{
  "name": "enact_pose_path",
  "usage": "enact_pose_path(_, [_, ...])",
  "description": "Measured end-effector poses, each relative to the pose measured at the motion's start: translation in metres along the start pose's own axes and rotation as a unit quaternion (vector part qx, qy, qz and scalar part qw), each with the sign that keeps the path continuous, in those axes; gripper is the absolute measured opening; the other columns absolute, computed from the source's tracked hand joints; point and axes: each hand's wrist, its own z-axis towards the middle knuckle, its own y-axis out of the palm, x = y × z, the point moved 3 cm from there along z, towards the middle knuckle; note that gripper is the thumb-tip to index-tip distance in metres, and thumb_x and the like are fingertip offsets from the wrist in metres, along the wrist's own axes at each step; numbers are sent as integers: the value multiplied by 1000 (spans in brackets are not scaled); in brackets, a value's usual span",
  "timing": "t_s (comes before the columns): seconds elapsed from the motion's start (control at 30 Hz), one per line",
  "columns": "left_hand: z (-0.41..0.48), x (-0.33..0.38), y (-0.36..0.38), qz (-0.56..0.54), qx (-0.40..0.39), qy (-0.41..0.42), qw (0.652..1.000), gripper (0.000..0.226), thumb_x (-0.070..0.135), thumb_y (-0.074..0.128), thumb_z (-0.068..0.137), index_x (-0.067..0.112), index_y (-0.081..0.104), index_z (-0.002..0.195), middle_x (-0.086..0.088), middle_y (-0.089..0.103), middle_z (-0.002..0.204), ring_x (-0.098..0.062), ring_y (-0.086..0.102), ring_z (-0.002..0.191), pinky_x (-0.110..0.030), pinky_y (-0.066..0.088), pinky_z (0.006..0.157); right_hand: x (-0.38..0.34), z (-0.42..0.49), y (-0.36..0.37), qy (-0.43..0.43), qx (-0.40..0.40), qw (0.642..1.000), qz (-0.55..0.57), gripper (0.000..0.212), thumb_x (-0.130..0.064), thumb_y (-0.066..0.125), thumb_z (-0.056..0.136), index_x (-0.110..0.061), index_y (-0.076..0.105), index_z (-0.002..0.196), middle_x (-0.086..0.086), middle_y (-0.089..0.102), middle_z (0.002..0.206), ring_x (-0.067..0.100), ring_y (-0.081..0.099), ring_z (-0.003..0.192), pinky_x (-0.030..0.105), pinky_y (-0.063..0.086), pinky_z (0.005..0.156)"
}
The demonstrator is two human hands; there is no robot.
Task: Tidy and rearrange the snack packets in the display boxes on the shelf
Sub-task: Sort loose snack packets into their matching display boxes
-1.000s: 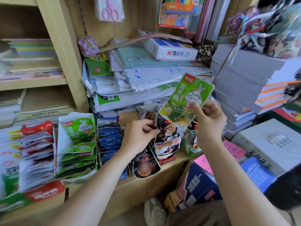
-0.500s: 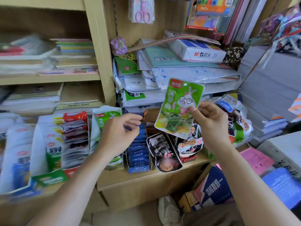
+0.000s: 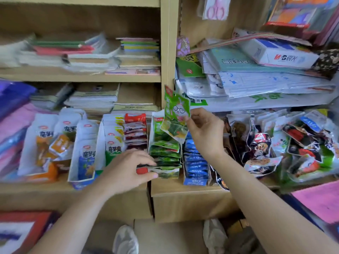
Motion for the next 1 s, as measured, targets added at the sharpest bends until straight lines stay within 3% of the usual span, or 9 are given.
enact_pose_path(0.07, [1, 0, 0, 3, 42, 7, 999, 17, 45, 73, 87, 36, 79, 100, 25, 69, 107, -2, 59, 107, -37, 49, 97, 9, -3, 18, 5, -132, 987, -90, 16, -13, 70, 90, -17, 77, 104, 1, 77, 90, 13, 71, 81, 36, 59, 81])
enact_pose_path(0.13, [1, 1, 0, 7, 70, 5, 997, 7, 40, 75, 87, 36, 79, 91, 24, 70, 96, -4, 62, 98, -36, 52, 88, 14, -10, 17, 30, -234, 964, -124, 31, -8, 70, 88, -16, 73, 117, 6, 76, 105, 7, 70, 90, 23, 54, 92])
enact_pose_path(0.3, [3, 14, 1, 15, 150, 10, 989, 10, 40, 83, 77, 36, 77, 83, 26, 64, 79, -2, 58, 80, -27, 51, 71, 15, -22, -46, 47, -206, 972, -101, 31, -10, 71, 90, -16, 71, 120, 0, 75, 105, 4, 70, 95, 18, 54, 88])
enact_pose_path(0.43, [7, 41, 2, -5, 189, 73, 979, 19, 33, 90, 69, 33, 74, 80, 23, 63, 73, 2, 58, 69, -24, 53, 60, 25, -37, -92, 88, -261, 950, -148, 36, -19, 80, 82, -20, 72, 117, -4, 74, 104, 4, 69, 90, 14, 53, 80])
enact_pose_path(0.63, [22, 79, 26, 7, 172, 148, 974, 31, 38, 86, 74, 28, 76, 101, 17, 66, 91, -8, 59, 86, -28, 51, 71, 42, -91, -104, 7, -401, 838, -370, 105, -45, 87, 68, -29, 30, 154, -9, 31, 154, 15, 30, 136, 29, 29, 113])
enact_pose_path(0.7, [33, 90, 37, 13, 151, 161, 975, 36, 42, 81, 79, 28, 75, 111, 15, 68, 104, -11, 59, 97, -29, 50, 81, 48, -101, -97, -47, -386, 812, -436, 99, -35, 86, 69, -24, 34, 152, -1, 38, 150, 24, 38, 130, 37, 42, 106])
enact_pose_path(0.77, [47, 99, 46, 13, 137, 163, 977, 37, 41, 77, 83, 27, 73, 117, 14, 68, 110, -12, 59, 102, -32, 50, 86, 54, -101, -91, -96, -340, 822, -447, 66, -15, 84, 71, -16, 60, 132, 5, 60, 129, 29, 56, 109, 41, 56, 87])
enact_pose_path(0.87, [69, 110, 55, 37, 131, 158, 978, 38, 43, 73, 86, 27, 71, 121, 11, 69, 115, -14, 60, 106, -33, 51, 90, 52, -92, -98, -121, -280, 859, -411, 18, 4, 66, 79, -9, 69, 91, 6, 67, 90, 27, 60, 79, 43, 56, 63])
enact_pose_path(1.0, [92, 119, 60, 50, 145, 146, 977, 39, 35, 71, 89, 26, 67, 128, 9, 67, 123, -16, 59, 112, -31, 47, 91, 23, -76, -139, -46, -67, 950, -303, 12, -5, 61, 94, -14, 68, 97, -5, 62, 70, 7, 55, 57, 19, 45, 53])
